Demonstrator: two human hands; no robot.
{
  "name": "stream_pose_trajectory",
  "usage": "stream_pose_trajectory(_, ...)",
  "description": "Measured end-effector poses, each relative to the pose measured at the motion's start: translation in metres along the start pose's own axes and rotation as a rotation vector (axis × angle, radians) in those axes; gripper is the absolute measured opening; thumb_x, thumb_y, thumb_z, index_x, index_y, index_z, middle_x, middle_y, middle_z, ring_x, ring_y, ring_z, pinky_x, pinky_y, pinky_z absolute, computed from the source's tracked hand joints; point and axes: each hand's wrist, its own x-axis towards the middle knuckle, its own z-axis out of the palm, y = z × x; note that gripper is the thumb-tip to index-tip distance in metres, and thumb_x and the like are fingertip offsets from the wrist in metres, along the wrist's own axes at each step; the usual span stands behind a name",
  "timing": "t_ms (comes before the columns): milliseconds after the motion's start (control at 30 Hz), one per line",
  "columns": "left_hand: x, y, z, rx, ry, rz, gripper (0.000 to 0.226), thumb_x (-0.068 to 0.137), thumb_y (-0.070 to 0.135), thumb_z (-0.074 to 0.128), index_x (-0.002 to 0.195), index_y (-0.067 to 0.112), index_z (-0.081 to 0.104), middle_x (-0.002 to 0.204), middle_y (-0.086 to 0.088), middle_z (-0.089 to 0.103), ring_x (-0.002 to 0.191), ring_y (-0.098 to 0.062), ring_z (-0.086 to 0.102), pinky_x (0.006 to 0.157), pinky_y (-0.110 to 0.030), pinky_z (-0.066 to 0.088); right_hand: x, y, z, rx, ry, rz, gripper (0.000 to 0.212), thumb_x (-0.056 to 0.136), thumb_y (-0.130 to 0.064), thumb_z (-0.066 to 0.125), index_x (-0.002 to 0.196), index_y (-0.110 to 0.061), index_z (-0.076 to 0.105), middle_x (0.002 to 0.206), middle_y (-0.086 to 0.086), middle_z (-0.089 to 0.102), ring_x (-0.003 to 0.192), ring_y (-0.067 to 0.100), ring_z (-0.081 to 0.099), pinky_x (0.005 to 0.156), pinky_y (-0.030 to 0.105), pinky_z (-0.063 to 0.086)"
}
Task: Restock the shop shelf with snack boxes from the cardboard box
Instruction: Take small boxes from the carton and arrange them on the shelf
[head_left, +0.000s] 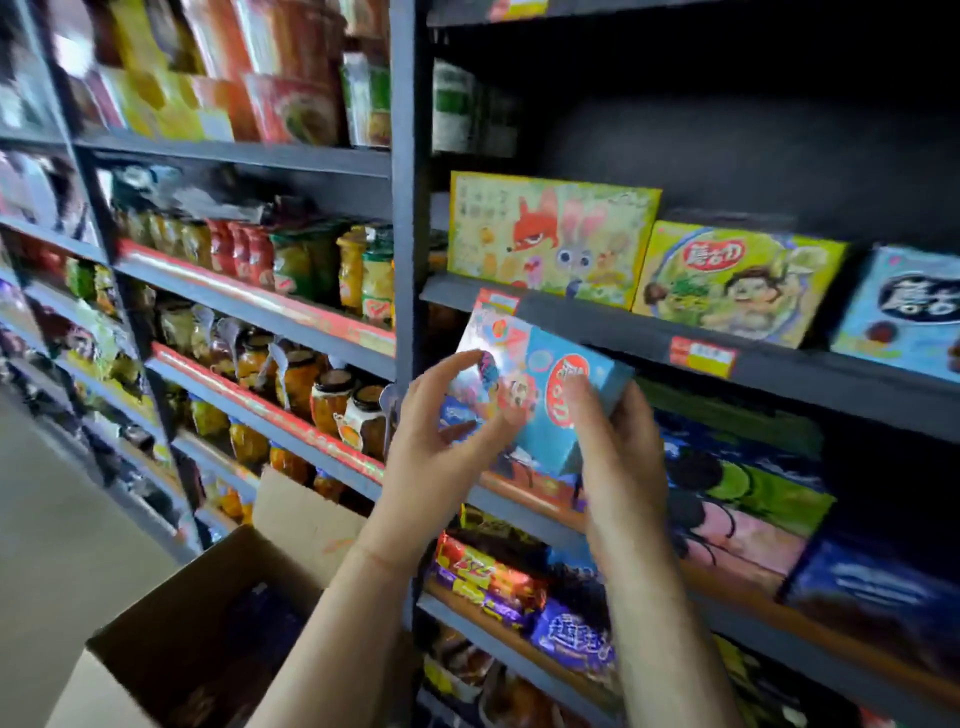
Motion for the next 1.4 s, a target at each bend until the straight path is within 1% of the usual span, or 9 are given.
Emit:
stream_pose_trajectory(133, 0.010, 0.029, 0.032, -0.178, -0.172, 0.018, 0.087, 0.071, 0.047, 0.077, 0.147, 0.019, 0.042, 0.144, -0.007, 0.054, 0.127, -0.019, 0.058, 0.100, -0.036, 0.052, 0.010, -0.036, -0.016, -0.023, -0.073, -0.001, 0.053, 0.071, -0.073, 0.064, 0.103, -0.033, 0.075, 0.105, -0.011, 0.074, 0.104, 0.008, 0.066, 0.095, 0.038, 0.050)
stream_pose_trajectory(200, 0.014, 0.038, 0.041, -0.355, -0.270, 0.002, 0.093, 0.076, 0.055, 0.076, 0.148, 0.007, 0.040, 0.146, -0.017, 0.050, 0.136, -0.028, 0.049, 0.108, -0.042, 0.044, 0.010, -0.052, -0.026, -0.072, -0.166, -0.050, 0.056, 0.080, -0.064, 0.056, 0.118, -0.024, 0.072, 0.123, -0.002, 0.069, 0.120, 0.019, 0.061, 0.107, 0.051, 0.041)
stream_pose_trajectory(367, 0.024, 0.057, 0.048, -1.010, -0.452, -0.186, 0.082, 0.082, 0.052, 0.071, 0.148, 0.012, 0.044, 0.153, -0.022, 0.040, 0.144, -0.040, 0.035, 0.119, -0.052, 0.027, 0.013, -0.079, -0.047, -0.073, -0.210, -0.216, 0.043, 0.088, -0.038, 0.048, 0.120, -0.020, 0.070, 0.125, 0.005, 0.068, 0.118, 0.027, 0.060, 0.089, 0.042, 0.044)
stream_pose_trajectory(533, 0.036, 0.057, 0.055, -1.204, -0.496, -0.316, 0.087, 0.082, 0.059, 0.067, 0.149, 0.009, 0.042, 0.150, -0.030, 0.039, 0.137, -0.054, 0.036, 0.120, -0.046, 0.022, 0.021, -0.091, -0.054, -0.028, -0.113, -0.254, 0.035, 0.091, -0.021, 0.044, 0.111, -0.007, 0.069, 0.113, 0.012, 0.072, 0.107, 0.030, 0.066, 0.080, 0.035, 0.048)
stream_pose_trajectory(800, 0.054, 0.061, 0.054, -1.074, -0.466, -0.299, 0.072, 0.089, 0.067, 0.044, 0.141, 0.019, 0.055, 0.142, -0.023, 0.053, 0.128, -0.049, 0.051, 0.106, -0.049, 0.043, 0.030, -0.090, -0.042, -0.472, 0.167, -0.462, 0.033, 0.092, -0.034, 0.062, 0.124, -0.027, 0.061, 0.124, -0.008, 0.059, 0.118, 0.006, 0.056, 0.091, 0.017, 0.047)
stream_pose_trajectory(933, 0.066, 0.061, 0.052, -0.766, -0.446, -0.349, 0.072, 0.085, 0.069, 0.037, 0.139, 0.024, 0.052, 0.127, -0.017, 0.067, 0.098, -0.037, 0.072, 0.072, -0.029, 0.062, 0.044, -0.091, -0.048, -0.501, 0.120, -0.254, 0.042, 0.090, -0.040, 0.068, 0.128, -0.029, 0.056, 0.120, -0.014, 0.064, 0.107, -0.004, 0.061, 0.089, 0.019, 0.053)
stream_pose_trajectory(1033, 0.077, 0.060, 0.057, -0.492, -0.206, -0.218, 0.043, 0.095, 0.054, 0.046, 0.120, 0.023, 0.063, 0.106, -0.006, 0.075, 0.083, -0.022, 0.075, 0.055, -0.023, 0.058, 0.053, -0.097, -0.056, -0.506, 0.157, -0.231, 0.041, 0.086, -0.037, 0.074, 0.122, -0.025, 0.060, 0.112, -0.011, 0.070, 0.099, 0.001, 0.067, 0.085, 0.027, 0.055)
stream_pose_trajectory(1267, 0.123, 0.081, 0.086, -0.187, -0.064, 0.219, 0.005, 0.099, 0.024, 0.059, 0.100, 0.023, 0.064, 0.099, -0.002, 0.071, 0.086, -0.023, 0.071, 0.067, -0.034, 0.058, 0.085, -0.129, -0.062, -0.565, 0.369, -0.418, 0.035, 0.086, -0.027, 0.076, 0.105, -0.028, 0.047, 0.097, -0.014, 0.066, 0.084, -0.007, 0.065, 0.066, 0.015, 0.053)
stream_pose_trajectory(1400, 0.148, 0.085, 0.107, 0.133, -0.028, 0.400, 0.008, 0.093, 0.024, 0.065, 0.097, 0.026, 0.072, 0.106, 0.014, 0.059, 0.105, -0.004, 0.056, 0.091, -0.030, 0.048, 0.111, -0.136, -0.074, -0.694, 0.488, -0.492, 0.032, 0.088, -0.034, 0.073, 0.108, -0.030, 0.049, 0.106, -0.008, 0.063, 0.096, 0.004, 0.063, 0.078, 0.026, 0.055)
